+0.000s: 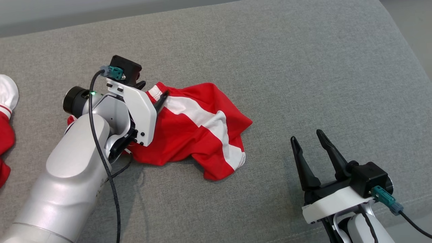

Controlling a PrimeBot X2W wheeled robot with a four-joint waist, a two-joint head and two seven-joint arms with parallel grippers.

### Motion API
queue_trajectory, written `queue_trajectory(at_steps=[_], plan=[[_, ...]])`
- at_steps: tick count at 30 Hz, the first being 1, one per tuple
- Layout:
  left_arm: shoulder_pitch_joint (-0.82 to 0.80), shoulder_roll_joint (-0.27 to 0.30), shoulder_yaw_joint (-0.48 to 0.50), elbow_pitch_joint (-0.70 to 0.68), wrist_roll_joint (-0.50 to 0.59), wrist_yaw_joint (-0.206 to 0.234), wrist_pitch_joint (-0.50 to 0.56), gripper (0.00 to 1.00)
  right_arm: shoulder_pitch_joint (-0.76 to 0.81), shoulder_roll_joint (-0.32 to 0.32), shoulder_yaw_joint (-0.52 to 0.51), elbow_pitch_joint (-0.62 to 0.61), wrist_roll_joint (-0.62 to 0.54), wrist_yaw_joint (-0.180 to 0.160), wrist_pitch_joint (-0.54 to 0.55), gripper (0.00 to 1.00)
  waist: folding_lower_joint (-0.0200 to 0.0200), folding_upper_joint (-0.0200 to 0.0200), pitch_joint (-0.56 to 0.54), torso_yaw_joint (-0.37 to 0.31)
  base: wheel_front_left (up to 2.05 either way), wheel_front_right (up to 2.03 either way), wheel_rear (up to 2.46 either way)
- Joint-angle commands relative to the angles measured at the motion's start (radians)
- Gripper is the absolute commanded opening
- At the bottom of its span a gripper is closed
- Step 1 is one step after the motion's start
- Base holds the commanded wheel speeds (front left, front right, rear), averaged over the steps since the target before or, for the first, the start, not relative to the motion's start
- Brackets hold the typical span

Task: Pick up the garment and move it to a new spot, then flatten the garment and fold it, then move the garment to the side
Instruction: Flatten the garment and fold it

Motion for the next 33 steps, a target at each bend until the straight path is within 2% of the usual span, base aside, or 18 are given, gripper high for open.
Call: queue_trajectory(at_steps=[1, 2, 4, 7, 11, 18, 23, 30, 33], plan=[[-0.052, 0.037, 0.022, -0.023, -0.020, -0.007, 0.003, 1.00, -0.009, -0.003, 0.019, -0.028, 0.003, 0.000, -0.011, 1.00, 0.0000, 0.0000, 0.002, -0.004, 0.00, 0.00, 0.00], [-0.053, 0.040, 0.013, -0.021, -0.031, -0.007, 0.010, 0.93, -0.009, -0.003, 0.019, -0.030, 0.004, 0.000, -0.011, 1.00, 0.0000, 0.0000, 0.003, -0.007, 0.00, 0.00, 0.00], [-0.055, 0.050, -0.001, -0.020, -0.045, -0.007, 0.018, 0.99, -0.008, -0.003, 0.018, -0.032, 0.005, 0.000, -0.011, 1.00, 0.0000, 0.0000, 0.004, -0.011, 0.00, 0.00, 0.00], [-0.057, 0.059, -0.016, -0.016, -0.054, -0.007, 0.022, 0.97, -0.007, -0.003, 0.016, -0.035, 0.005, 0.000, -0.011, 1.00, 0.0000, 0.0000, 0.004, -0.012, 0.00, 0.00, 0.00], [-0.052, 0.056, -0.037, -0.026, -0.071, -0.007, 0.024, 0.00, -0.004, -0.003, 0.010, -0.036, 0.006, 0.000, -0.011, 1.00, 0.0000, 0.0000, 0.003, -0.007, 0.00, 0.00, 0.00], [-0.032, 0.073, -0.082, -0.067, -0.122, -0.007, 0.034, 0.00, -0.005, -0.003, 0.001, -0.036, 0.005, 0.000, -0.011, 1.00, 0.0000, 0.0000, -0.005, 0.013, 0.00, 0.00, 0.00], [0.040, 0.106, -0.046, -0.164, -0.149, -0.006, -0.099, 0.00, 0.002, -0.003, 0.001, -0.041, 0.010, 0.000, -0.011, 1.00, 0.0000, 0.0000, -0.017, 0.065, 0.00, 0.00, 0.00], [0.295, 0.231, 0.058, -0.365, -0.167, 0.049, -0.338, 0.00, -0.002, -0.003, 0.005, -0.035, 0.073, 0.000, -0.011, 1.00, 0.0000, 0.0000, -0.025, 0.150, 0.00, 0.00, 0.00], [0.409, 0.256, 0.108, -0.415, -0.238, 0.033, -0.417, 0.00, -0.007, -0.003, 0.024, -0.009, 0.099, 0.000, -0.011, 1.00, 0.0000, 0.0000, -0.032, 0.184, 0.00, 0.00, 0.00]])
